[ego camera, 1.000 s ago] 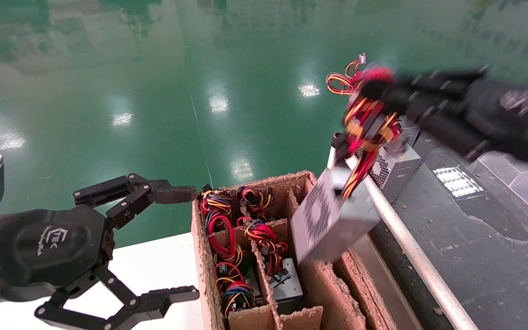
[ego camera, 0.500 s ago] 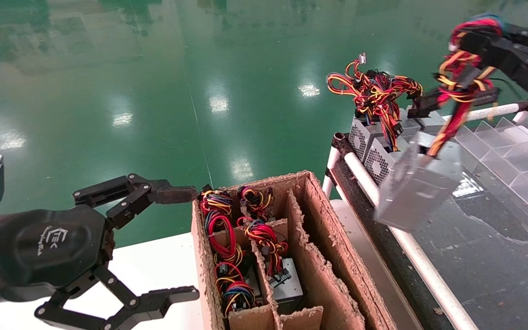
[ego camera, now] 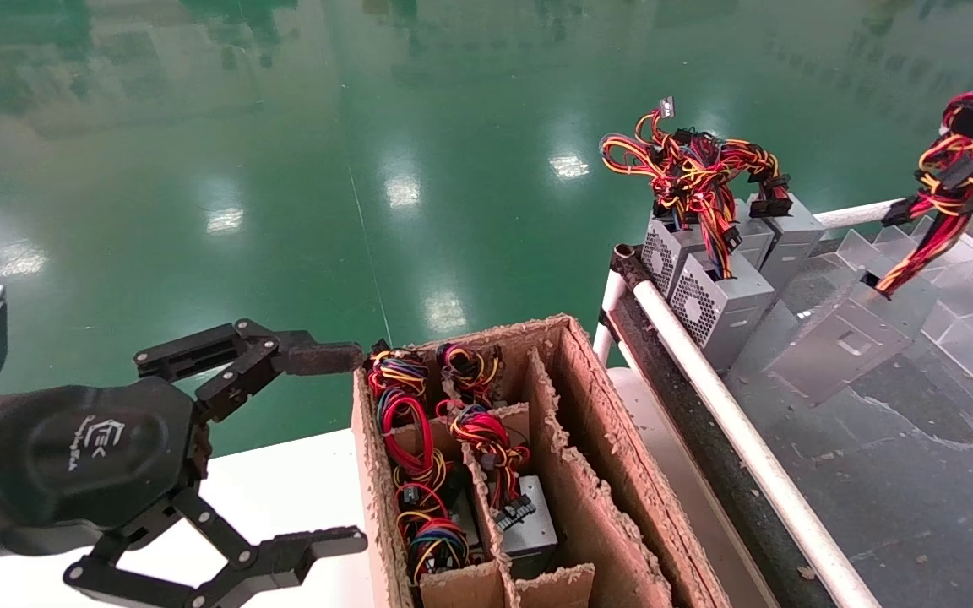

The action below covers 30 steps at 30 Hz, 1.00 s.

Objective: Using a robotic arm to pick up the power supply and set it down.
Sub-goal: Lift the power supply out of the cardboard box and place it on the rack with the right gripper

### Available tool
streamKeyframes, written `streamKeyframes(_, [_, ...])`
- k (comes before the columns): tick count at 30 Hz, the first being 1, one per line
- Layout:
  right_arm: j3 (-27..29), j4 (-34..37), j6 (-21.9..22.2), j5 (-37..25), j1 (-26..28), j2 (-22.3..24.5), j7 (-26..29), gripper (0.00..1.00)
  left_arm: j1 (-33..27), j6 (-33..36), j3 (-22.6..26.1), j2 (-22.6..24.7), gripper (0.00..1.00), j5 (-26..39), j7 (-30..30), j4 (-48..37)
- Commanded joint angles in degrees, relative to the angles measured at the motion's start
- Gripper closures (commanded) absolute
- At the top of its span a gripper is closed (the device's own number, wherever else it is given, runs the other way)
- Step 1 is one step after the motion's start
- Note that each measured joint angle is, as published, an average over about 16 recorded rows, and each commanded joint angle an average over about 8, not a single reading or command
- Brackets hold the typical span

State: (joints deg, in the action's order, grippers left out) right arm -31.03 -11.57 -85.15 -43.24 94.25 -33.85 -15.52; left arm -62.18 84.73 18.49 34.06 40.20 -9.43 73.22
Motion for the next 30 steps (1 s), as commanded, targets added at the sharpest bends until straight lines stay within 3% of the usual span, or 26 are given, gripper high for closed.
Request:
streamKeyframes(1, [-0.4, 1.8, 1.3, -0.8, 0.6, -0.3, -0.7, 1.00, 0.0, 0.0, 0.0, 0.0, 0.00, 0.0, 0.0, 0.0])
streamKeyframes(7, [-1.7, 4.5, 4.8, -3.1, 2.0, -3.0, -2.9, 1.00, 0.0, 0.0, 0.0, 0.0, 0.00, 0.0, 0.0, 0.0])
streamKeyframes(22, [-3.6, 7.9, 7.5, -6.0, 4.0, -7.0, -6.5, 1.00, 0.0, 0.0, 0.0, 0.0, 0.00, 0.0, 0.0, 0.0])
streamKeyframes(30, [-4.5, 9.1, 11.5, -7.4, 5.0, -10.7, -8.4, 1.00, 0.0, 0.0, 0.1, 0.0, 0.00, 0.0, 0.0, 0.0])
